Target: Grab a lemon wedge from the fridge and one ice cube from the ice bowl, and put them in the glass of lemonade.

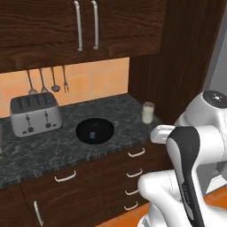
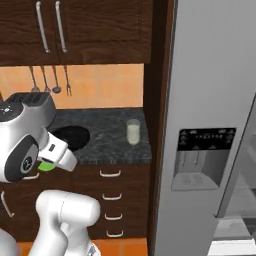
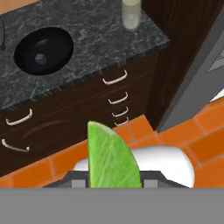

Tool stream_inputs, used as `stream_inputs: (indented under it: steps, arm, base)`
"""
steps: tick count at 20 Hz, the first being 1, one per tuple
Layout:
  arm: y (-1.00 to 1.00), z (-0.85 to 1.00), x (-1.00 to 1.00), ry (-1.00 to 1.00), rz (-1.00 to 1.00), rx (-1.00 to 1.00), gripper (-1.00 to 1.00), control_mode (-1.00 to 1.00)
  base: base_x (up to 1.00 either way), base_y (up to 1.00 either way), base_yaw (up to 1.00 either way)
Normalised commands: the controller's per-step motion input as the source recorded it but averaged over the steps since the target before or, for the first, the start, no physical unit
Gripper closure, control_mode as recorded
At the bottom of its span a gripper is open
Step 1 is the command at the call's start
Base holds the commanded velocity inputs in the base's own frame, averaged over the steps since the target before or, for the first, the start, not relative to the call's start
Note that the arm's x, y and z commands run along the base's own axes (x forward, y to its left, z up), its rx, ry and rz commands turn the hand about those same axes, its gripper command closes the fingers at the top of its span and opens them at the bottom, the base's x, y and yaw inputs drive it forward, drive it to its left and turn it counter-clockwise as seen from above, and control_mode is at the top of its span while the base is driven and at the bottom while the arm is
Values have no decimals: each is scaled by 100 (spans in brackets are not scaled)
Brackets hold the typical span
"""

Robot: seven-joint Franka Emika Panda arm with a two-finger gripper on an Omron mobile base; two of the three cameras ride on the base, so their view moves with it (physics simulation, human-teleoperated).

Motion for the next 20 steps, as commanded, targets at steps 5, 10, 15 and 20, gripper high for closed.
stream_inputs:
  steps: [5,10,15,20]
  arm:
    - [0,0,0,0,0,0,100,100]
    - [0,0,0,0,0,0,100,100]
    - [0,0,0,0,0,0,100,100]
    - [0,0,0,0,0,0,100,100]
  base:
    - [64,38,-4]
    - [25,-6,-5]
    - [51,-31,-14]
    - [68,-61,-13]
